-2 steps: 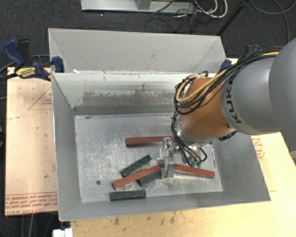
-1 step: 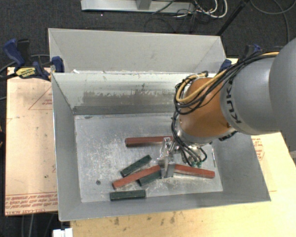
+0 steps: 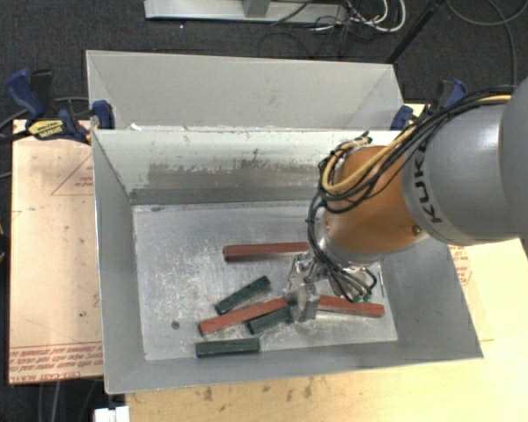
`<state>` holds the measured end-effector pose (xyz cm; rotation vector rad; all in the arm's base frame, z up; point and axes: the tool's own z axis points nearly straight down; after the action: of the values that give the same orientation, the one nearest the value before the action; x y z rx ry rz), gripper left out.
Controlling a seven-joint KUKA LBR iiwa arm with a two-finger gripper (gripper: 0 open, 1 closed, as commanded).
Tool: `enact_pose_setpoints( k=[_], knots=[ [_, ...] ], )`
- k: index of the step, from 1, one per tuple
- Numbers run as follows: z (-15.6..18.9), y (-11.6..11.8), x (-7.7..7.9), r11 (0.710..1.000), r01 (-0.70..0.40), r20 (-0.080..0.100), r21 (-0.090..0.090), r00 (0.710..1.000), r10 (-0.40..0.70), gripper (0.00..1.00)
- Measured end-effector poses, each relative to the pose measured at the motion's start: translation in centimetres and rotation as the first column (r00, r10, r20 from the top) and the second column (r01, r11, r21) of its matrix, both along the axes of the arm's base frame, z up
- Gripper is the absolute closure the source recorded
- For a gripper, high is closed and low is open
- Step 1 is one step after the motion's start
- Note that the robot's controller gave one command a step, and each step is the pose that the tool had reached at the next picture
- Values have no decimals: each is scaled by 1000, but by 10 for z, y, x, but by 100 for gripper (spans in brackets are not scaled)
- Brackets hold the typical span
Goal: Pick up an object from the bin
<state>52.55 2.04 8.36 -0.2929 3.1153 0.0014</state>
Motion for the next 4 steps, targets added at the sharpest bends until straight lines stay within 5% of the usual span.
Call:
enact_pose_setpoints(
  k=[1, 2, 3, 4],
  knots=[
    [206, 40, -32, 975, 222, -7, 0, 975, -222, 100],
    [204, 40, -33, 975, 221, -10, -1, 975, -221, 100],
    [86, 47, -31, 967, 253, -19, -4, 967, -253, 0],
    [89, 47, -29, 967, 254, -13, -1, 967, -254, 0]
  ],
)
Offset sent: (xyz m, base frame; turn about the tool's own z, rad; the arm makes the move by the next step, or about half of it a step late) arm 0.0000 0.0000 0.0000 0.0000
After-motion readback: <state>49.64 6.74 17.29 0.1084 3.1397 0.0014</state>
